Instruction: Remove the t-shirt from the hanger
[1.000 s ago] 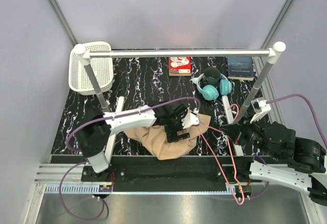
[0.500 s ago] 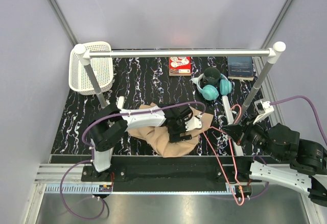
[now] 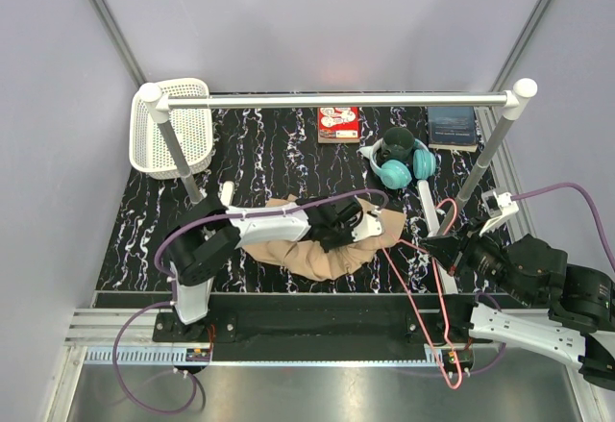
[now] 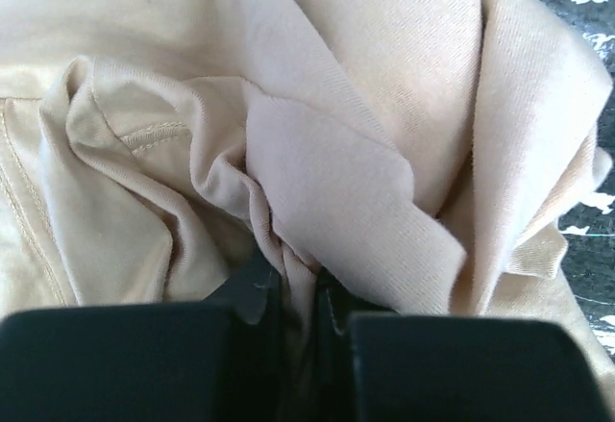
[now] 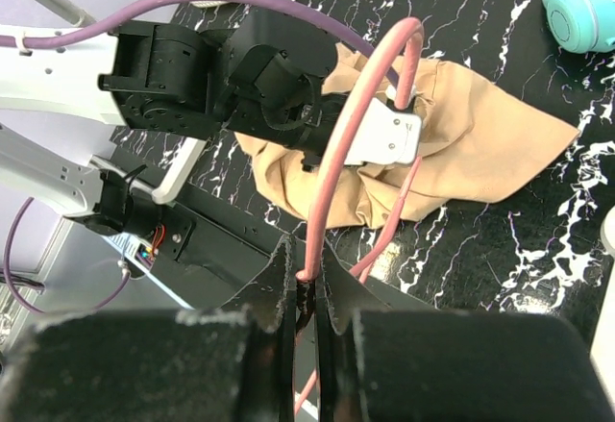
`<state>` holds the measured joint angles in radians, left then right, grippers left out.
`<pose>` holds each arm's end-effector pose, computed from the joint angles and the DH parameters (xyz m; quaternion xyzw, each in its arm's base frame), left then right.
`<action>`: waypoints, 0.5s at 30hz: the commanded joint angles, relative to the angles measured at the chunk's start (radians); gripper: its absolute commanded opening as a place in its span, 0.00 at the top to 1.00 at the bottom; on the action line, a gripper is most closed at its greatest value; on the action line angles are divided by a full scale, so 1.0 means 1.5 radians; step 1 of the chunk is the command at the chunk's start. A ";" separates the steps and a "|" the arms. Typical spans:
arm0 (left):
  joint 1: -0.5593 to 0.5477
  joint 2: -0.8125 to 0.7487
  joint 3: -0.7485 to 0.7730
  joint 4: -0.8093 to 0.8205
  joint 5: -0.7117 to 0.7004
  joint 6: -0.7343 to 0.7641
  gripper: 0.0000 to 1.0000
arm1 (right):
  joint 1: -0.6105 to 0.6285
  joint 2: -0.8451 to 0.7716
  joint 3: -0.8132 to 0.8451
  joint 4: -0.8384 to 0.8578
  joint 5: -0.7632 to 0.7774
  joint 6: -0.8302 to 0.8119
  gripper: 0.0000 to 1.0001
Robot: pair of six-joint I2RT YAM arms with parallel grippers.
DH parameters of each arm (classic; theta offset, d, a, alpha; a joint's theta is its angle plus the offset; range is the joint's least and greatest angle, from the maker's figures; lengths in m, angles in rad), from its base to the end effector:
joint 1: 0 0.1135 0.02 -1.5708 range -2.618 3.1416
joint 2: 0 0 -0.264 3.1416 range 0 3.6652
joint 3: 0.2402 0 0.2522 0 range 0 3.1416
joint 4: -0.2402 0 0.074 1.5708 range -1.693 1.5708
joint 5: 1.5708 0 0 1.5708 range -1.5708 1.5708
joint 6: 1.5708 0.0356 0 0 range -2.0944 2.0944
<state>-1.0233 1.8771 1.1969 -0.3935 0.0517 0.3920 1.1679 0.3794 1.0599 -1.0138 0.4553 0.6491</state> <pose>0.1963 -0.3254 0.1615 0.6347 0.7322 -0.1002 0.2260 0.0252 0.0192 0.3774 -0.0770 0.8006 0.3325 0.4924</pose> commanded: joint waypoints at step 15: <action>0.017 -0.152 -0.060 0.007 -0.279 -0.227 1.00 | 0.001 -0.013 -0.012 0.018 0.035 0.017 1.00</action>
<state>-1.0050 1.7504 1.1030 -0.4091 -0.1776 0.2226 1.1679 0.3668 1.0409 -1.0161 0.4625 0.6605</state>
